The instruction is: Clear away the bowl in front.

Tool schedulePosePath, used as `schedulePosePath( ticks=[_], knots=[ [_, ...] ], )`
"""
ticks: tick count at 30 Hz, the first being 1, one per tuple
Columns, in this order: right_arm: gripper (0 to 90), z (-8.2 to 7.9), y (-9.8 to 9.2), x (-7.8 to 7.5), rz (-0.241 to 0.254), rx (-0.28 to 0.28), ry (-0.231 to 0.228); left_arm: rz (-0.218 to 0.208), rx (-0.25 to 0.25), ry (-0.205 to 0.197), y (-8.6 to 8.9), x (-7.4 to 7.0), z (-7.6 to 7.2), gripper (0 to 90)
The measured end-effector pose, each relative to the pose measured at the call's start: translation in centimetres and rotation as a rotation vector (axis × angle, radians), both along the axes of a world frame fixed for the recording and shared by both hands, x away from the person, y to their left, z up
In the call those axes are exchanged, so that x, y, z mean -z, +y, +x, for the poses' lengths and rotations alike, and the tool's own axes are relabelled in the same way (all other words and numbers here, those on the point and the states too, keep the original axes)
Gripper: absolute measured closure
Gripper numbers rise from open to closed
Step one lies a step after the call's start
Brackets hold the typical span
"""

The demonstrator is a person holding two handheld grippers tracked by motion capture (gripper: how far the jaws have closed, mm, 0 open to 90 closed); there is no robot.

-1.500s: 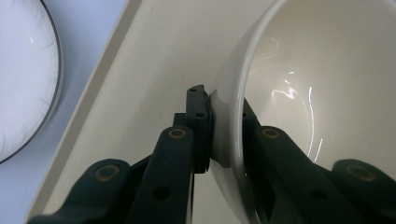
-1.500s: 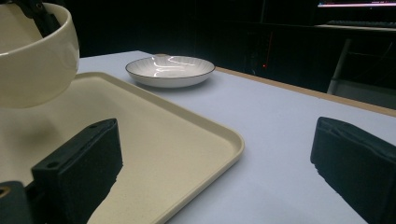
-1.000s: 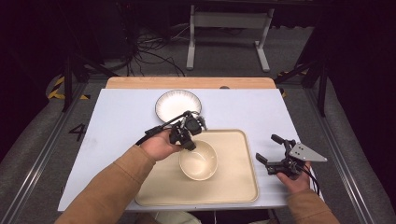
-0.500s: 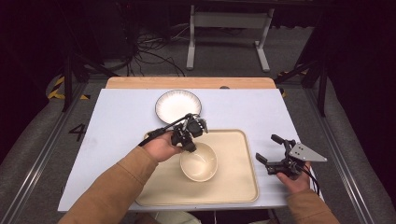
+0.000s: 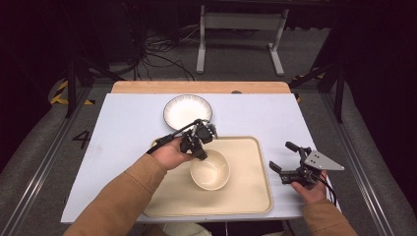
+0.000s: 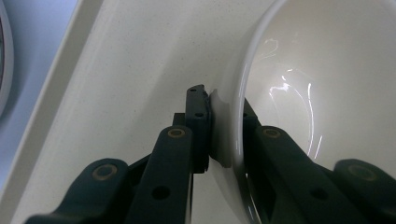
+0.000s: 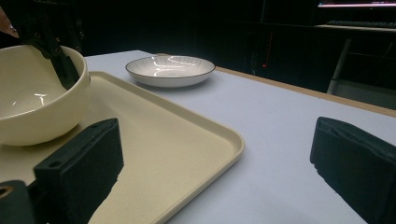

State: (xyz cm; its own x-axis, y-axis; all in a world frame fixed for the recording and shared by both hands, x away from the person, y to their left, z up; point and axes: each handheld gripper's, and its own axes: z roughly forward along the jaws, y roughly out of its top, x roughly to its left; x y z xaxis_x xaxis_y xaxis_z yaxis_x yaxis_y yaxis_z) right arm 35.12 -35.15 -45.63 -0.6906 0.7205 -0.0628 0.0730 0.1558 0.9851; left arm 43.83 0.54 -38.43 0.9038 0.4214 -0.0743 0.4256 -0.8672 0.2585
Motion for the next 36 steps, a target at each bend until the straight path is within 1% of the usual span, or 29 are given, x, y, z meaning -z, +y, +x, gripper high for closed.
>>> schedulePosePath(
  ticks=[2,5,8,9,13,15,17,18,22,24,25,26,27,28,29,30,33,34,36],
  knots=[
    [2.9,0.0,0.0,0.0,0.0,-0.001,0.0,0.004,-0.001,0.001,0.0,0.0,-0.1,81.7],
    [2.9,0.0,0.0,0.0,-0.001,0.0,0.0,0.008,0.004,0.002,0.0,0.1,0.0,77.6],
    [2.9,0.0,0.0,0.0,-0.001,0.001,0.0,0.016,-0.001,0.004,0.0,0.2,0.1,77.6],
    [2.9,0.0,0.0,0.0,-0.001,0.0,0.0,0.03,0.0,0.01,0.1,0.3,0.3,77.5],
    [2.9,0.0,0.0,0.0,0.0,0.0,0.0,0.038,-0.004,0.016,0.3,0.6,0.5,76.6],
    [2.9,0.0,0.0,0.0,0.0,0.0,0.0,0.033,-0.015,0.012,0.4,0.8,0.6,74.9],
    [2.9,0.0,0.0,0.0,0.0,0.0,0.0,0.046,-0.023,0.002,0.4,0.8,0.7,73.3],
    [2.9,0.0,0.0,0.0,0.0,0.001,0.0,0.053,-0.02,0.001,0.4,0.8,0.7,73.4],
    [2.8,0.0,0.0,0.0,0.0,0.0,-0.001,0.036,-0.022,0.006,0.4,0.9,0.6,71.6],
    [2.8,0.0,0.0,0.0,0.0,0.002,-0.001,0.036,-0.017,0.003,0.4,0.8,0.6,69.5],
    [2.8,0.0,0.0,0.0,-0.001,0.003,-0.003,0.029,-0.018,-0.006,0.4,0.7,0.5,68.9],
    [2.8,0.0,0.0,0.0,-0.001,0.003,-0.003,0.029,-0.018,-0.006,0.4,0.7,0.5,67.8],
    [2.8,0.0,0.0,0.0,-0.001,0.003,-0.002,0.02,-0.021,-0.013,0.5,0.7,0.4,67.8],
    [2.8,0.0,0.0,0.0,-0.001,0.003,-0.003,0.013,-0.016,-0.017,0.5,0.6,0.3,65.4],
    [2.8,0.0,0.0,0.0,0.0,0.004,-0.001,0.009,-0.022,-0.021,0.5,0.4,0.1,62.9],
    [2.8,0.0,0.0,0.0,0.001,0.003,-0.002,0.003,-0.019,-0.034,0.6,0.2,0.0,59.5],
    [2.8,0.0,0.0,0.0,0.001,0.004,-0.002,-0.01,-0.026,-0.058,0.9,-0.3,-0.3,55.3],
    [2.8,0.0,0.0,0.0,0.001,0.005,-0.002,-0.01,-0.026,-0.058,0.9,-0.3,-0.3,54.0],
    [2.7,0.0,0.0,0.0,0.001,0.005,-0.003,-0.032,-0.033,-0.071,1.2,-0.7,-0.4,53.4]
  ],
)
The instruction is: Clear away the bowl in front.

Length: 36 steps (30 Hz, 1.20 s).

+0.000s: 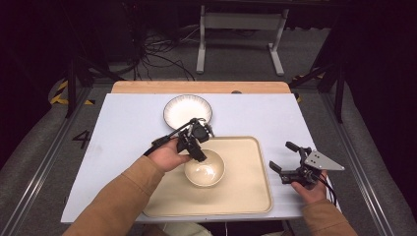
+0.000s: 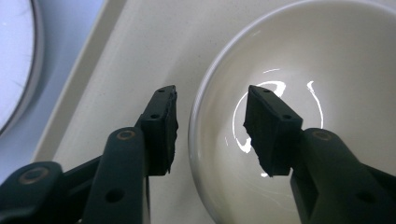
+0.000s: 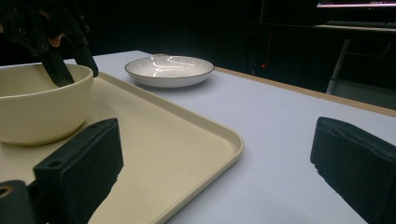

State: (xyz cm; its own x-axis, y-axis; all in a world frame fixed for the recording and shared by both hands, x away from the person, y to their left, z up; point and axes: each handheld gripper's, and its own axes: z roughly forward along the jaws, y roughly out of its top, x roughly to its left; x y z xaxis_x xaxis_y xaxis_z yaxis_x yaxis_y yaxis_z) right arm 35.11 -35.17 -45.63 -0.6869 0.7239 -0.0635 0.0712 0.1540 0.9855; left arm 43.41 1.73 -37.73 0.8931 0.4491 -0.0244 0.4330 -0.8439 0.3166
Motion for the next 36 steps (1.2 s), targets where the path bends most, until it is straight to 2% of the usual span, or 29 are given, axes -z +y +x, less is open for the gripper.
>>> schedulePosePath(
  ticks=[8,14,26,31,36],
  knots=[
    [2.7,0.0,0.0,0.0,0.002,0.002,0.006,-0.077,-0.018,-0.052,1.5,-1.6,-1.3,49.0],
    [2.7,0.1,0.0,0.0,0.004,-0.001,0.009,-0.119,-0.037,-0.071,3.2,-2.3,-2.5,48.2],
    [2.6,0.0,-0.1,0.0,0.015,-0.003,0.001,-0.183,-0.078,-0.108,6.3,-3.1,-4.8,46.8],
    [2.7,0.0,-0.2,0.0,0.013,-0.003,0.005,-0.219,-0.117,-0.139,8.2,-3.1,-6.0,46.7],
    [2.7,0.1,-0.2,0.0,0.014,-0.005,0.006,-0.279,-0.151,-0.169,10.5,-3.0,-6.9,47.6]
  ],
)
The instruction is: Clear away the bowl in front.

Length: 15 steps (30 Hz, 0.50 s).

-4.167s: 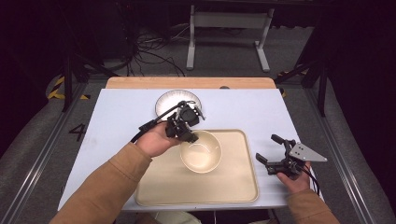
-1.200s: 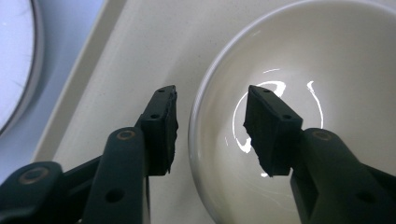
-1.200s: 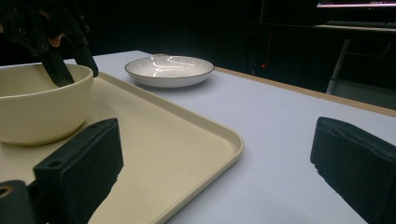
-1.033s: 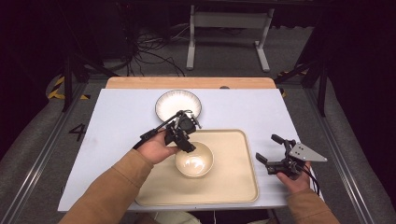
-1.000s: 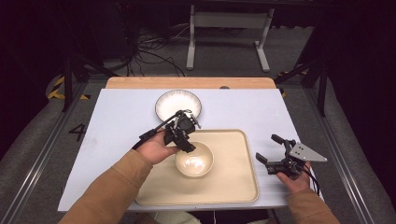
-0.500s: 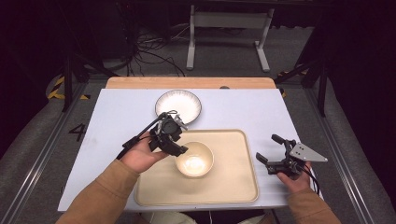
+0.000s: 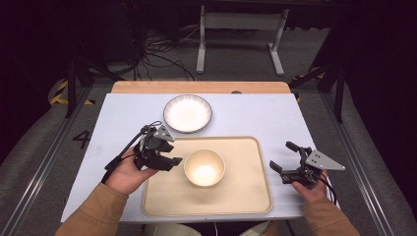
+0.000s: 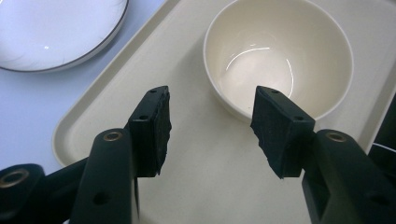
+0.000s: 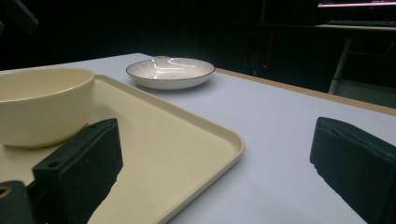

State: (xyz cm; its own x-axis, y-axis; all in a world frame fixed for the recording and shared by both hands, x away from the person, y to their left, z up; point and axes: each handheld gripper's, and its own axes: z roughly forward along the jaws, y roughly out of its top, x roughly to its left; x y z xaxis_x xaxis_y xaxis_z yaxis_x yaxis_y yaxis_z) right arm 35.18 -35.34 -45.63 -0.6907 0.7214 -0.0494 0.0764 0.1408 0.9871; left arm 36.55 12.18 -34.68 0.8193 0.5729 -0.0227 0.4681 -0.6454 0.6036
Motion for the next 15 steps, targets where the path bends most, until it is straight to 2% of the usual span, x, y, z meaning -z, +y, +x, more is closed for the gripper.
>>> schedulePosePath(
  ticks=[3,5,6,7,8,11,14,15],
  knots=[
    [2.7,0.0,0.0,0.0,0.001,-0.001,-0.001,-0.019,-0.016,-0.029,1.2,0.1,-0.5,47.6],
    [2.7,0.0,0.0,0.0,0.001,-0.001,-0.001,-0.047,-0.021,-0.045,2.0,0.1,-0.8,47.5],
    [2.7,0.0,0.0,0.0,0.001,-0.001,-0.001,-0.065,-0.028,-0.05,2.4,0.2,-1.0,47.5],
    [2.7,0.0,0.0,0.0,0.002,-0.001,-0.001,-0.065,-0.028,-0.05,2.4,0.2,-1.0,47.4],
    [2.7,0.0,0.0,0.0,0.003,0.0,0.0,-0.096,-0.037,-0.064,3.1,0.3,-1.3,47.3],
    [2.7,0.0,0.0,0.0,0.003,0.0,-0.001,-0.149,-0.053,-0.084,4.2,0.7,-1.6,46.2],
    [2.7,0.0,0.0,0.0,0.003,-0.001,-0.002,-0.183,-0.065,-0.091,4.8,1.1,-1.9,45.5],
    [2.7,0.0,0.0,0.0,0.003,-0.001,-0.002,-0.22,-0.076,-0.101,5.5,1.6,-2.1,45.6]
  ],
)
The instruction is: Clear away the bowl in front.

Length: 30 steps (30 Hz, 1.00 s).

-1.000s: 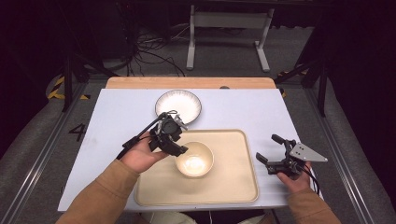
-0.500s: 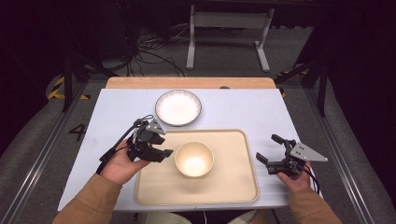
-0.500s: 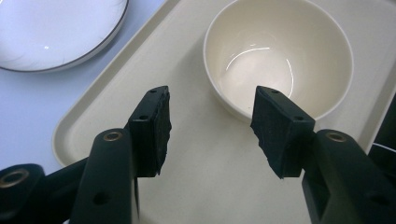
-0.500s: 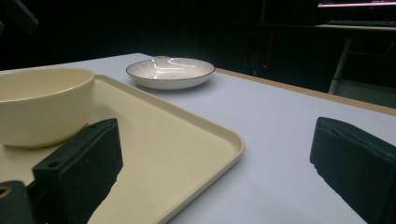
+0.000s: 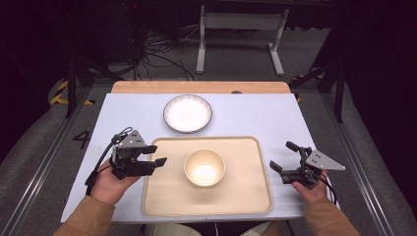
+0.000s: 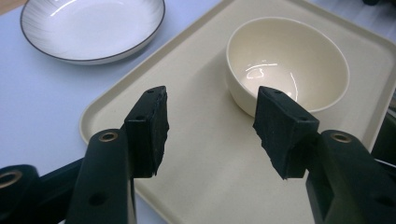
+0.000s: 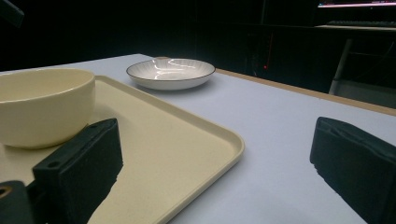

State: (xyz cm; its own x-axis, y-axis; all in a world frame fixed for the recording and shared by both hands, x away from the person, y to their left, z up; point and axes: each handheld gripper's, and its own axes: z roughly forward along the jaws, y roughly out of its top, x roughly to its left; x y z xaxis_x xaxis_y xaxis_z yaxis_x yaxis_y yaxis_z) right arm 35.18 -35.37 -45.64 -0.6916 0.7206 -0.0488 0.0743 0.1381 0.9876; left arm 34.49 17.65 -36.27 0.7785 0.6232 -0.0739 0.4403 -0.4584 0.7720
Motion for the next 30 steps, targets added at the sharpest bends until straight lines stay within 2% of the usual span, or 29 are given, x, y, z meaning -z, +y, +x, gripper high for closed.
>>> schedulePosePath(
  ticks=[1,4,5,6,7,9,10,11,12,13,15,17,20,23,26,30],
  knots=[
    [2.7,0.0,0.0,0.0,0.0,0.001,0.001,-0.021,-0.006,0.001,0.3,0.2,-0.1,45.4],
    [2.7,0.0,0.0,0.0,0.001,0.0,0.0,-0.075,-0.026,-0.029,1.3,1.0,-0.4,44.5],
    [2.7,0.0,0.0,0.0,0.001,0.0,0.0,-0.075,-0.026,-0.029,1.3,1.0,-0.4,44.1],
    [2.7,0.0,0.0,0.0,0.001,0.0,0.0,-0.098,-0.032,-0.038,1.8,1.3,-0.5,44.1],
    [2.7,0.0,0.0,0.0,0.001,0.0,0.0,-0.112,-0.037,-0.05,2.1,1.5,-0.6,42.9],
    [2.7,0.0,0.0,0.0,0.001,0.0,0.0,-0.172,-0.062,-0.09,3.0,2.4,-0.9,40.7],
    [2.7,0.0,0.0,0.0,0.001,0.0,0.0,-0.172,-0.062,-0.09,3.0,2.4,-0.9,39.1],
    [2.7,0.0,0.0,0.0,0.002,0.0,0.0,-0.202,-0.06,-0.094,3.5,2.9,-0.9,39.1],
    [2.7,0.0,0.0,0.0,0.002,0.0,0.0,-0.215,-0.065,-0.09,3.6,3.2,-0.9,38.2],
    [2.7,0.0,0.0,0.0,0.002,0.0,0.0,-0.218,-0.068,-0.1,3.9,3.5,-0.9,38.0],
    [2.7,0.0,0.0,0.0,0.002,0.001,0.0,-0.274,-0.083,-0.144,4.6,4.6,-1.0,33.3],
    [2.7,0.0,0.0,0.0,0.002,0.001,0.0,-0.308,-0.094,-0.148,5.1,5.3,-1.0,31.6],
    [2.7,0.0,0.0,0.0,0.003,0.001,0.0,-0.341,-0.092,-0.184,5.9,6.2,-0.9,25.9],
    [2.7,0.0,0.0,0.0,0.006,0.0,0.001,-0.344,-0.083,-0.256,6.2,7.4,-0.9,16.2],
    [2.7,0.0,0.0,0.0,0.004,0.001,0.0,-0.386,-0.099,-0.25,6.4,8.2,-0.7,8.1],
    [2.7,0.0,-0.1,0.0,0.005,0.0,0.001,-0.402,-0.105,-0.264,6.6,9.3,-0.5,2.1]
  ],
)
